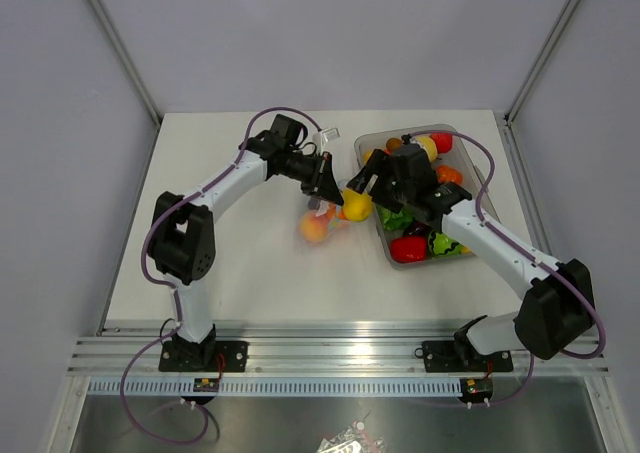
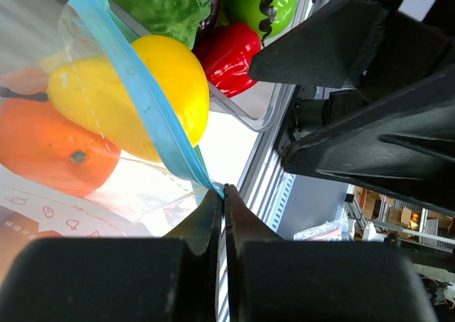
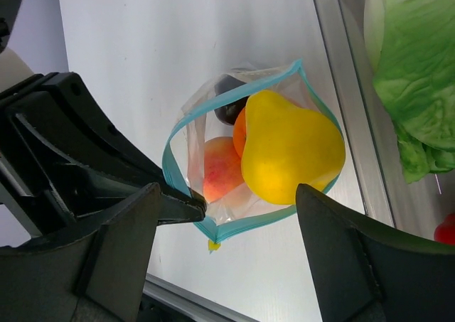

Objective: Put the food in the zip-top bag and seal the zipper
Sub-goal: Pick up the fake fruit from the zipper food storage bag.

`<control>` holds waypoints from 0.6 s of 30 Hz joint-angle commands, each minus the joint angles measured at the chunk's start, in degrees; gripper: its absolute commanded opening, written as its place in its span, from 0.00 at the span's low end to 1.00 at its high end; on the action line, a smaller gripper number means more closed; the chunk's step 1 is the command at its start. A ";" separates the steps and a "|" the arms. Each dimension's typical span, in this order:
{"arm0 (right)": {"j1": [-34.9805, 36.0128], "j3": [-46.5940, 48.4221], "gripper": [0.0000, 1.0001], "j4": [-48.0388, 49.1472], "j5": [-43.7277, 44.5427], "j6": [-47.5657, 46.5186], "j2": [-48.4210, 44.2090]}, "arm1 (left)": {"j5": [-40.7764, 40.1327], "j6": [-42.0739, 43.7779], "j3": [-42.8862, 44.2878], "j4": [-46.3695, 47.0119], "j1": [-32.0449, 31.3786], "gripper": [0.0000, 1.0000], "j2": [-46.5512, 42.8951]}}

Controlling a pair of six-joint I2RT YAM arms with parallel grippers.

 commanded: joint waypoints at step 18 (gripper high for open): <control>-1.10 3.23 0.89 -3.28 -0.20 -7.01 7.42 | 3.82 -1.95 -0.41 5.36 0.51 0.00 -3.98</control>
